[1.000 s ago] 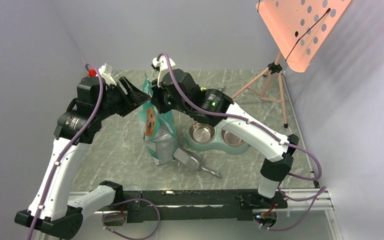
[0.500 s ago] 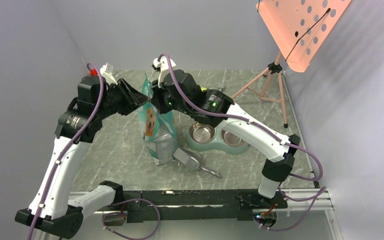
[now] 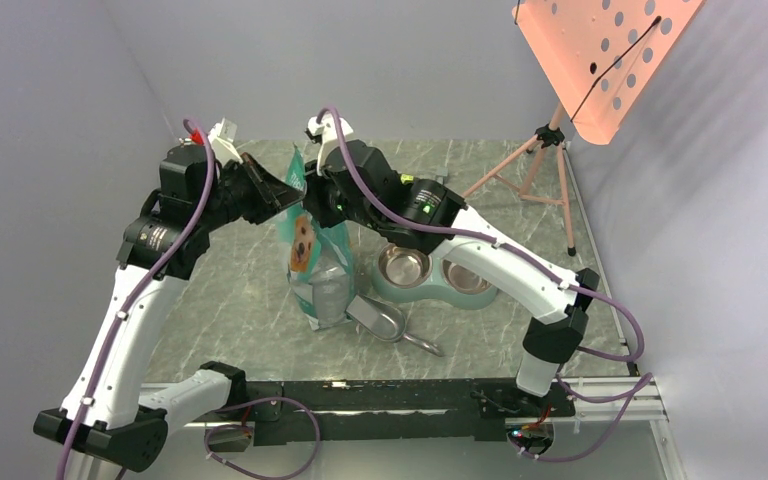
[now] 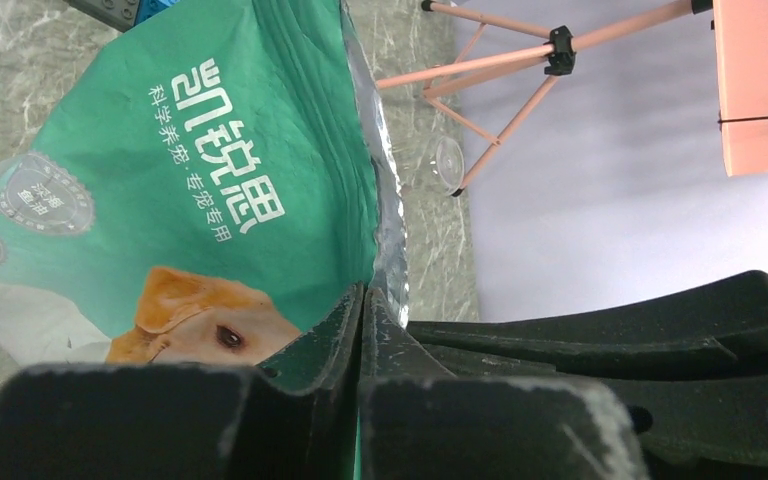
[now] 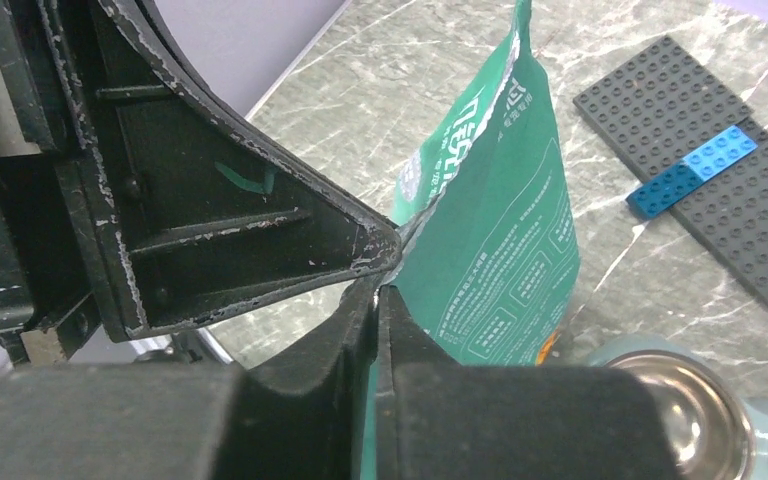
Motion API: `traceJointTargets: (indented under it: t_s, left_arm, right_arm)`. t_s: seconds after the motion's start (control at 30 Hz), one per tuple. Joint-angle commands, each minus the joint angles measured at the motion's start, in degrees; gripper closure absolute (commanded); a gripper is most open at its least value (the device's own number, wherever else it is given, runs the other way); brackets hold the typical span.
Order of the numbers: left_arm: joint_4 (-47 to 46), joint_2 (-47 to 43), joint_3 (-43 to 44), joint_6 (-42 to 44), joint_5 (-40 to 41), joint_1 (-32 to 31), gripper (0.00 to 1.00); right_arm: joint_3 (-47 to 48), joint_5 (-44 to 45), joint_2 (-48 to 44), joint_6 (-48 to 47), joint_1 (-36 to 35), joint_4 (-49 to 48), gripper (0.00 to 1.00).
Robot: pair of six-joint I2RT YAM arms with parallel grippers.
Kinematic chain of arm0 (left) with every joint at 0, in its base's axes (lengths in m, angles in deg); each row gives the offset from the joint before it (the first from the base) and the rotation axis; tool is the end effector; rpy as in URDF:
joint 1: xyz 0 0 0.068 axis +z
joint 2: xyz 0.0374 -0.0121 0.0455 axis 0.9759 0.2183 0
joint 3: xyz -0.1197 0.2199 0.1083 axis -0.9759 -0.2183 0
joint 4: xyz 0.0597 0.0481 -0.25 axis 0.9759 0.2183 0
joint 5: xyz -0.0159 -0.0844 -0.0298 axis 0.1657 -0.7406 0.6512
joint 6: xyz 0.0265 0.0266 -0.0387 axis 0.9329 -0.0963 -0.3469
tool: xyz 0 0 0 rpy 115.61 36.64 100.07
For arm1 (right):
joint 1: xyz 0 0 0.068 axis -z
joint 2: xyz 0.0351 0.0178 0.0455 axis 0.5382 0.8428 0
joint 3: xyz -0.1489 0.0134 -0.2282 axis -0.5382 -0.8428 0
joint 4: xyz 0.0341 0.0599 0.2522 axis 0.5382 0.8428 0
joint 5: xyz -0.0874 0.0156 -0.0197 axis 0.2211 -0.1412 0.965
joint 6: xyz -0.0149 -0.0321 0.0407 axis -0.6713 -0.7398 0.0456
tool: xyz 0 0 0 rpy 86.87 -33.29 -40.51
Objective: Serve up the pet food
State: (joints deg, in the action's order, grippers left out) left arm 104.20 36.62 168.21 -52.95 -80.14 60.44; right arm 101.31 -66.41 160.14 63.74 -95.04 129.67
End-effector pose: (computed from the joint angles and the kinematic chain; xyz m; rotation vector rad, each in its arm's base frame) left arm 0.1891 -0.0688 0.4442 -0.3586 2.0552 -1.0232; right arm 0.1834 0.3337 0.4631 -0.5556 1.9680 0.7159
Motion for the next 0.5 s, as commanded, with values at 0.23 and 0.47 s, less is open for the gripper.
traceJointTargets:
  t_s: [0.23,0.47]
  left_arm:
    - [4.24,1.45,3.55,1.64,1.83,0.12,0.78]
    - [7.05,3.06,4.93,2.85,2.84,-0.01,0.72]
  right_arm:
    - [7.65,16.03,4.57,-0.35,-3.54,5.22,1.00]
    - [1.79,16.07,-0.05,-2.08,-4.83,-2.39,1.00]
